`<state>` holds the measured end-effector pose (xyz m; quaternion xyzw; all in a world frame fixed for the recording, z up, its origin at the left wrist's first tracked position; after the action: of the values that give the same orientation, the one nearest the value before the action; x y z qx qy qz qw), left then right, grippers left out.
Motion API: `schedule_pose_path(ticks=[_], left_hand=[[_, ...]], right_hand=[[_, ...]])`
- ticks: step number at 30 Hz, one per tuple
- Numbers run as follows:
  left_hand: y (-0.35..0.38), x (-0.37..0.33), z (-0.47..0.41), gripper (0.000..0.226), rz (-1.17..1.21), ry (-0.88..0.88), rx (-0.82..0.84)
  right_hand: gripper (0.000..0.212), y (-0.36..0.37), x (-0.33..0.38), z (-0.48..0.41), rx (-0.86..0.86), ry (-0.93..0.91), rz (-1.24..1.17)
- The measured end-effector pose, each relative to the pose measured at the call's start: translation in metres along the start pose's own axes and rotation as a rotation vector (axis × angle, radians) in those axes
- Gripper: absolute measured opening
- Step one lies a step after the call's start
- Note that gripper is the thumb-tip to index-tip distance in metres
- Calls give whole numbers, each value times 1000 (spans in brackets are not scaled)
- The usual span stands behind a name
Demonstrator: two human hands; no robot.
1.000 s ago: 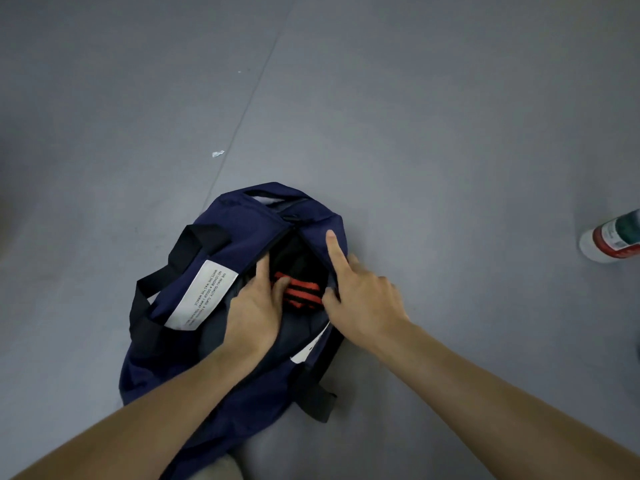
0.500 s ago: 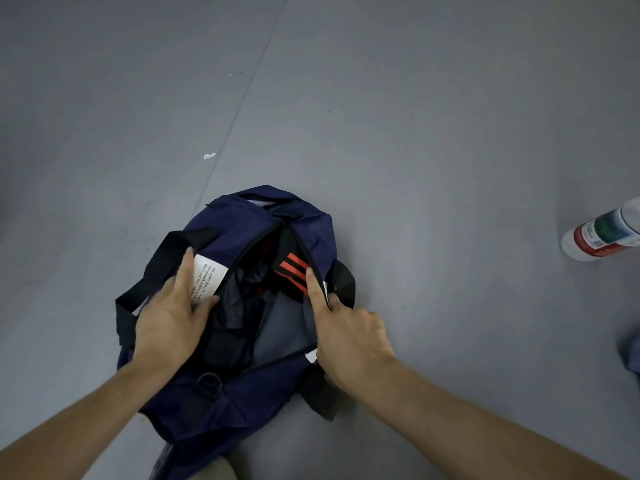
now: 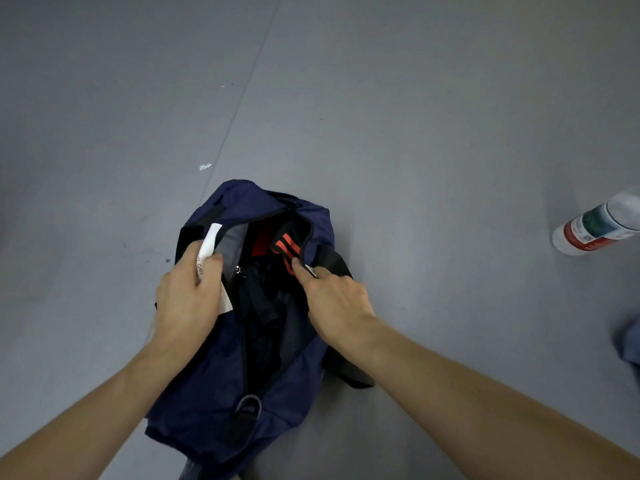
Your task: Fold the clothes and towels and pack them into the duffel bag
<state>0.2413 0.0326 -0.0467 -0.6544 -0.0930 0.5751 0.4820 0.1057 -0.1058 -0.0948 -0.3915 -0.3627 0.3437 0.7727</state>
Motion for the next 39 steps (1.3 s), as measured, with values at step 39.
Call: schedule_pose_path(ticks=[39], left_hand=[[120,-25,-15,68,-433,213,497]], right_hand=[[60,-35,-61,30,-28,-41,-567]])
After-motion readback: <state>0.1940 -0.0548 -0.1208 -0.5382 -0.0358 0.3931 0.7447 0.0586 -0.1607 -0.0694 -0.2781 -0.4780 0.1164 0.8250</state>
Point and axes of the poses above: each hand's wrist, its own z-axis away from the middle knuckle, its own y-axis out of the palm, x = y × z, the point moved 4 cm from there along -z, towards the middle knuckle, and after that the axes turned 6 degrees about x, right-handed, at the moved point
